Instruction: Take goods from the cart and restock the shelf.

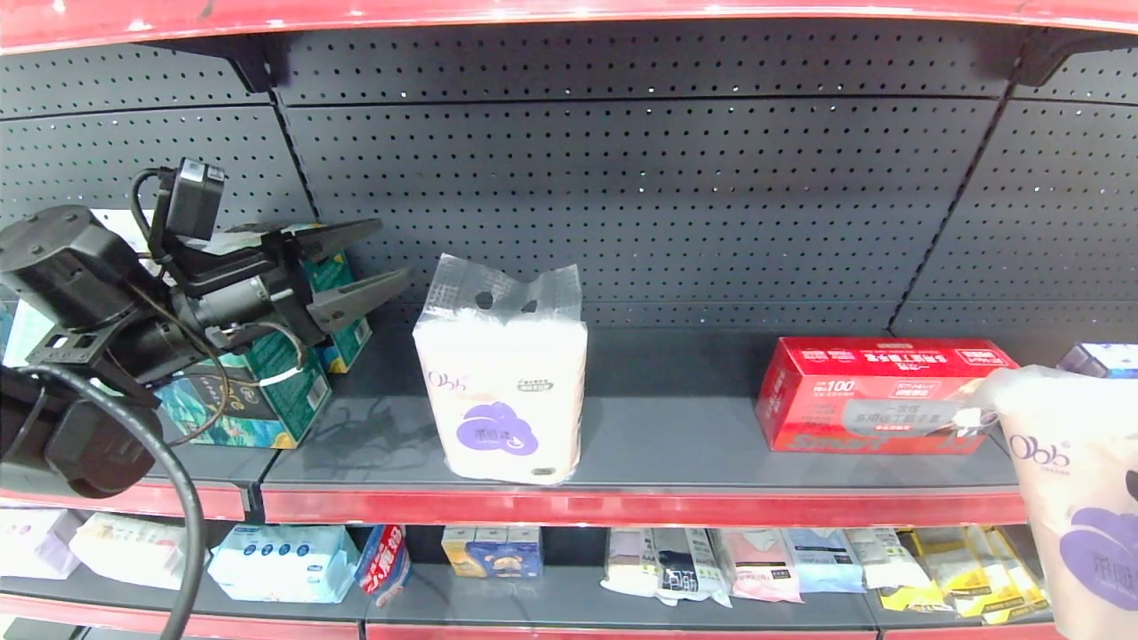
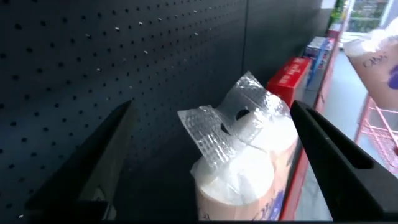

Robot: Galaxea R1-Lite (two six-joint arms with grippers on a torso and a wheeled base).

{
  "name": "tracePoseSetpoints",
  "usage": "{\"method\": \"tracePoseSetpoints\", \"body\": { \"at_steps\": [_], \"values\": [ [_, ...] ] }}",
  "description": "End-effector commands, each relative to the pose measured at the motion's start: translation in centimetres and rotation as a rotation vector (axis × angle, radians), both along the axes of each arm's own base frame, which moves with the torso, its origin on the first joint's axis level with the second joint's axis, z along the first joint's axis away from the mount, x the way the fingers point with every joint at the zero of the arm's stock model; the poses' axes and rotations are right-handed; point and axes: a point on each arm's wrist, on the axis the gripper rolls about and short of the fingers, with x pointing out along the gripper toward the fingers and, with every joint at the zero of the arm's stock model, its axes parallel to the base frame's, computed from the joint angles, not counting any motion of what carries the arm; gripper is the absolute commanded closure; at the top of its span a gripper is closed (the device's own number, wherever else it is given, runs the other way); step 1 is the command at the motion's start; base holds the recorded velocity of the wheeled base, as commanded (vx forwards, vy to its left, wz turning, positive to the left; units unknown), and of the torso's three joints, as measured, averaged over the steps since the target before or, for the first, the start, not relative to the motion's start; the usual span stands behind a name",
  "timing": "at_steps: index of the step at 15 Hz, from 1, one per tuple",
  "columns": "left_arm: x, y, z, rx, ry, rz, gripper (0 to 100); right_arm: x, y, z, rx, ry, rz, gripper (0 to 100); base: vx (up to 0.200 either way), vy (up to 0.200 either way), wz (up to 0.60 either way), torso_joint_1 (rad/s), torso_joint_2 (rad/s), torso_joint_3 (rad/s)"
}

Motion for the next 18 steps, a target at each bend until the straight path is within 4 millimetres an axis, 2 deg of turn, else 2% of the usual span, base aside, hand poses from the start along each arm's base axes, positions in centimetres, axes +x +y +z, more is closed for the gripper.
{"method": "tracePoseSetpoints", "body": {
  "at_steps": [1, 4, 7, 10, 13, 15, 18],
  "values": [
    [-0.2, 0.0, 0.4, -0.007, -0.012, 0.020, 0, 0.0, 0.0, 0.2, -0.001, -0.007, -0.001, 100, 0.000, 0.000, 0.00, 0.000, 0.00, 0.000],
    [-0.2, 0.2, 0.5, -0.030, -0.019, 0.102, 0, -0.1, 0.0, 0.3, -0.001, -0.012, -0.001, 100, 0.000, 0.000, 0.00, 0.000, 0.00, 0.000],
    [-0.6, 0.3, -0.2, -0.054, 0.007, 0.195, 0, -0.1, 0.0, 0.3, -0.001, -0.015, -0.001, 100, 0.000, 0.000, 0.00, 0.000, 0.00, 0.000],
    [-1.0, 0.7, -0.9, -0.046, -0.017, 0.390, 0, -0.2, 0.0, 0.3, -0.001, -0.020, -0.001, 100, 0.000, 0.000, 0.00, 0.000, 0.00, 0.000],
    [-1.4, 0.9, -0.3, -0.068, 0.016, 0.545, 0, -0.3, 0.0, 0.5, 0.000, -0.027, -0.002, 100, 0.000, 0.000, 0.00, 0.000, 0.00, 0.000],
    [-2.5, 1.2, 0.3, -0.050, 0.080, 0.661, 0, -0.3, 0.0, 0.5, 0.000, -0.030, 0.000, 100, 0.000, 0.000, 0.00, 0.000, 0.00, 0.000],
    [-4.2, 0.7, 1.3, -0.020, 0.124, 0.729, 0, -0.3, 0.0, 0.5, -0.001, -0.030, 0.002, 100, 0.000, 0.000, 0.00, 0.000, 0.00, 0.000]
  ]
}}
